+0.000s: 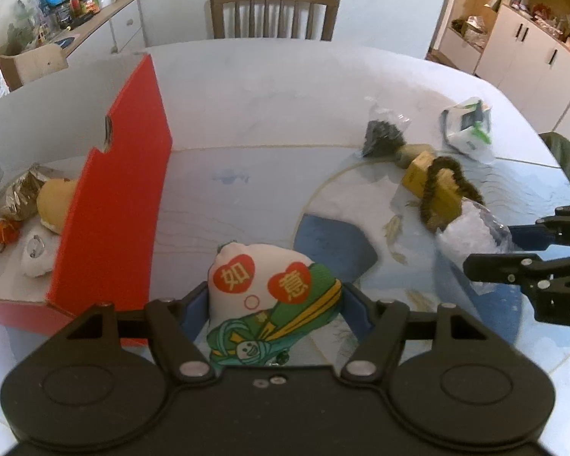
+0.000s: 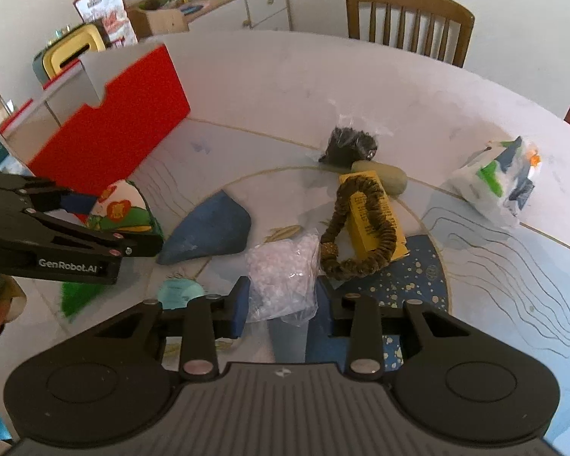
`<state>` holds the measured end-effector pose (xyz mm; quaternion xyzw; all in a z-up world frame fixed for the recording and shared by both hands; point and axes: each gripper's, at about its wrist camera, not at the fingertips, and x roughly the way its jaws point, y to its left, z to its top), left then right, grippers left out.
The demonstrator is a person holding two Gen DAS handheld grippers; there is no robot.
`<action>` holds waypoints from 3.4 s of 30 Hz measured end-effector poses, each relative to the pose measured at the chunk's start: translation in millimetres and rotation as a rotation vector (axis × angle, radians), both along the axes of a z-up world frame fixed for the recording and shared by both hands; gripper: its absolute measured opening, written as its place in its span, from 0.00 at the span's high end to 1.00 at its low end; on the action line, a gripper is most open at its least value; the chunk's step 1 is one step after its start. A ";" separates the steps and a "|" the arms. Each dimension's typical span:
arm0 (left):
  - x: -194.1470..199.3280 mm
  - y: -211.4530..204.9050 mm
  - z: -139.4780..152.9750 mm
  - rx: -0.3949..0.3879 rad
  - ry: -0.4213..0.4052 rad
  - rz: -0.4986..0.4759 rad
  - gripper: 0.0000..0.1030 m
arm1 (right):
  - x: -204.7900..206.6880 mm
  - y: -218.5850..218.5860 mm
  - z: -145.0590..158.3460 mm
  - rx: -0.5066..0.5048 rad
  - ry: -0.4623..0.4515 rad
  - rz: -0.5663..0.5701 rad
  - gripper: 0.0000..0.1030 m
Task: Organize objects
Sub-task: 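Grasp the white-green tasseled pouch with the left gripper while the right gripper grasps the clear plastic bag, then carry the pouch with the left gripper while the right gripper carries the plastic bag to the box, then open the left gripper to release the pouch while the right gripper releases the plastic bag into the box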
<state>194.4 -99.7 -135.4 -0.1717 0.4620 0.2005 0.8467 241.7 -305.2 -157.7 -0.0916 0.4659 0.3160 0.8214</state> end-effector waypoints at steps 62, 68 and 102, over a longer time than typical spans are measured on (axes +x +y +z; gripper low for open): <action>-122.8 254.7 107.1 0.125 -0.043 0.068 0.32 | -33.1 295.3 109.7 0.024 -0.160 0.083 0.66; -111.7 262.8 77.3 0.103 0.020 0.039 0.32 | -10.6 320.1 83.0 -0.020 -0.140 0.062 0.66; -87.5 257.0 -5.2 0.062 0.253 -0.089 0.29 | 25.2 344.7 18.4 -0.118 -0.035 0.069 0.54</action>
